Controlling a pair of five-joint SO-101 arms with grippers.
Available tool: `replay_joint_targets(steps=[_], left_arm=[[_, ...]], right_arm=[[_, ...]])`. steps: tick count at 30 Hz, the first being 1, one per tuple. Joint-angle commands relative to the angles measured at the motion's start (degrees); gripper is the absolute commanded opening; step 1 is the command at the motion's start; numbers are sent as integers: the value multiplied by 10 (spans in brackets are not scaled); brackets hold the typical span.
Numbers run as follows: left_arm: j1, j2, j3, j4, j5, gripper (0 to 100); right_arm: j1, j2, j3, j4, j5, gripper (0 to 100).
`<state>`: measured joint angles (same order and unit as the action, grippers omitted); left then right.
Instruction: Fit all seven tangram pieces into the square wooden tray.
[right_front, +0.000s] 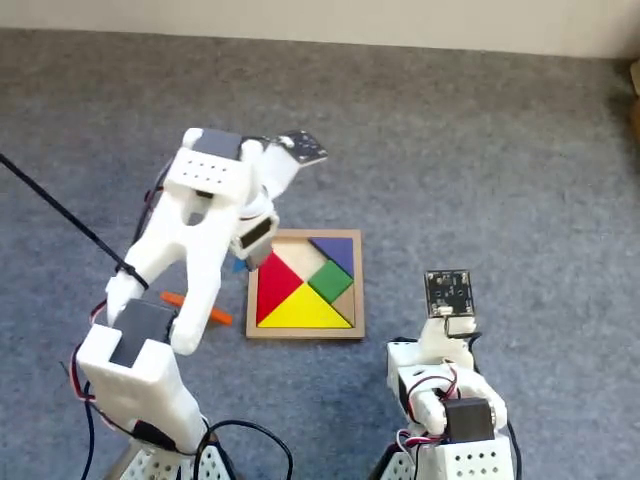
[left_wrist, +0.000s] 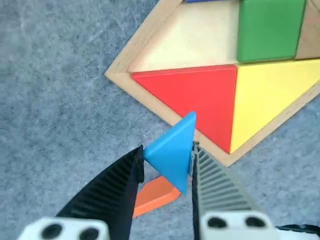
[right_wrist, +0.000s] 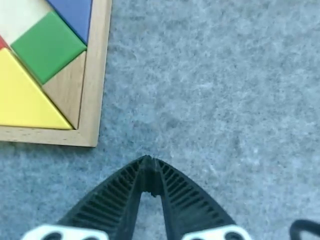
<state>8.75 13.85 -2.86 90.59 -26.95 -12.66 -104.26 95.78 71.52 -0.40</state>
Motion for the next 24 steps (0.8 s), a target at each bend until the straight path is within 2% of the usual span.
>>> replay_joint_targets(steps=[1, 4, 8, 12, 24], left_arm=[[14, -34, -21, 1, 30, 95], [6, -29, -21, 0, 47, 110], [-21, -29, -5, -22, 80, 178], [-57, -29, 4, -45, 83, 225], [-74, -28, 25, -46, 84, 227]], right_arm=[[7, -10, 85, -16, -1, 6], [7, -10, 85, -16, -1, 6], [7, -10, 85, -16, -1, 6], [7, -10, 85, -16, -1, 6], [7, -10, 85, -16, -1, 6]])
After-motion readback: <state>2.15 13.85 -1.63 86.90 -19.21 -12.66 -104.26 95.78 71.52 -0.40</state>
